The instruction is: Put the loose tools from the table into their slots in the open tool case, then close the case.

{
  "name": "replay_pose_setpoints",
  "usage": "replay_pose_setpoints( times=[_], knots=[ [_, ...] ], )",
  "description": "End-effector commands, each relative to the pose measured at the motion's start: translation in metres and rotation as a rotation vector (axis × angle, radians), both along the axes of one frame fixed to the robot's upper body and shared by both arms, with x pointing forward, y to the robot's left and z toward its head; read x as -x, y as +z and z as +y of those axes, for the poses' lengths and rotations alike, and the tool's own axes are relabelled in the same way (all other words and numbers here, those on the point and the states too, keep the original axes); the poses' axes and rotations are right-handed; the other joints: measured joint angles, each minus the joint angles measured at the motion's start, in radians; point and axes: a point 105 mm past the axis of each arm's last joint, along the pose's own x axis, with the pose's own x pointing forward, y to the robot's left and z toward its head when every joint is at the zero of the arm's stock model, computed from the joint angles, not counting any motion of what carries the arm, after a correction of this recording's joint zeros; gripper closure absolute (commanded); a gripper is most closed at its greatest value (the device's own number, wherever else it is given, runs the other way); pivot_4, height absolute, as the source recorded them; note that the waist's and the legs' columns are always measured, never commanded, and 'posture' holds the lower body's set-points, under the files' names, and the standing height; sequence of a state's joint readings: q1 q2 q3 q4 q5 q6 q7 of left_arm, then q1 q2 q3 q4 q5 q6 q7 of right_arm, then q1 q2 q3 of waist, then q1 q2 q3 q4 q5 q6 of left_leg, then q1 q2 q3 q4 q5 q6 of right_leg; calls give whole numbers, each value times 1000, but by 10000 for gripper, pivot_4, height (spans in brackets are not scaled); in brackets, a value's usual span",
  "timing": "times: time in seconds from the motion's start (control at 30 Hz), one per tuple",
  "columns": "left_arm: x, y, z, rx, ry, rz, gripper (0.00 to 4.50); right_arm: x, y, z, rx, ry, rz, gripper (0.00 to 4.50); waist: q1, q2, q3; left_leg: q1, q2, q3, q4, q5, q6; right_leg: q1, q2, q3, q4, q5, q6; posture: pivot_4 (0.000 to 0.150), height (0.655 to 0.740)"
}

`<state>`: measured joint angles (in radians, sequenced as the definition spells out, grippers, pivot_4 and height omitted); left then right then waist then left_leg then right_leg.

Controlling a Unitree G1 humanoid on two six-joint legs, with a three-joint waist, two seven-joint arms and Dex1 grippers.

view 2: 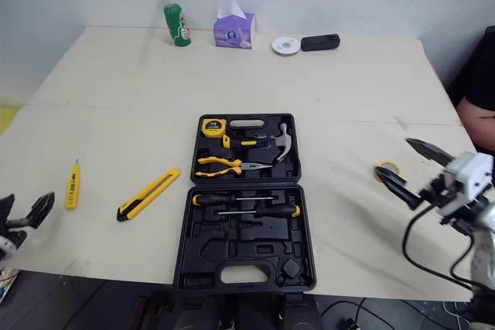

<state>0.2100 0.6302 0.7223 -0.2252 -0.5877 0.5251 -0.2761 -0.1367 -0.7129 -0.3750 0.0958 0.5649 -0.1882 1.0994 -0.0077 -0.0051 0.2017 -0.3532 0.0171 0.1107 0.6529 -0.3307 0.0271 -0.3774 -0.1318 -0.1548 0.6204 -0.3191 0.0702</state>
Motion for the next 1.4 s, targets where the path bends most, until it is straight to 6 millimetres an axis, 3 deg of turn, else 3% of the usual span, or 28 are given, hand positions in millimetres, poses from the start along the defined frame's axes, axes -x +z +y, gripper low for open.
replay_pose_setpoints(
  times=[0.03, 0.27, 0.5, 1.07, 1.23, 1.33, 1.4],
  knots=[
    [-4, 5, -4, -3, 104, 73, 0, 7, 9, 40, -12, 175, -26, 618, 7, 0, 0, 0, 0, 0, -1, 0, 0, 0, 0, 0, 0, 0, 0, 1500, 7400],
    [-17, 2, -14, 55, 222, 199, 0, 16, 29, 102, 13, 446, -57, 618, 10, 0, 0, -2, -1, -1, 0, 3, 5, -1, 1, -1, 1, 0, 1, 1500, 7400],
    [-28, 2, -10, 70, 296, 296, 0, 26, 50, 141, 11, 617, -80, 618, 10, -1, 0, -2, -1, -3, 0, 3, 5, 0, 1, -2, 1, 0, 1, 1500, 7400],
    [-40, -19, -23, 128, 282, 430, 0, 24, 45, 147, 20, 590, -58, 618, 13, -3, 0, -4, -1, -3, 1, 3, 5, 0, 1, -3, 1, 0, 1, 1500, 7400],
    [-38, -23, -17, 121, 316, 442, 0, 24, 44, 148, 31, 592, -56, 618, 20, -3, 0, -3, -1, -4, 0, 4, 3, 0, 1, -3, 1, 0, 1, 1500, 7400],
    [-35, -29, -13, 128, 324, 456, 8325, 24, 45, 149, 31, 589, -56, 0, 19, -3, 0, -3, -1, -3, 0, 4, 3, -1, 1, -3, 1, 0, 1, 1500, 7400],
    [-33, -34, -12, 131, 328, 466, 17065, 25, 45, 149, 31, 588, -55, 0, 17, -3, 0, -3, -1, -3, 0, 4, 3, 0, 1, -2, 1, 0, 1, 1500, 7400]
  ],
)
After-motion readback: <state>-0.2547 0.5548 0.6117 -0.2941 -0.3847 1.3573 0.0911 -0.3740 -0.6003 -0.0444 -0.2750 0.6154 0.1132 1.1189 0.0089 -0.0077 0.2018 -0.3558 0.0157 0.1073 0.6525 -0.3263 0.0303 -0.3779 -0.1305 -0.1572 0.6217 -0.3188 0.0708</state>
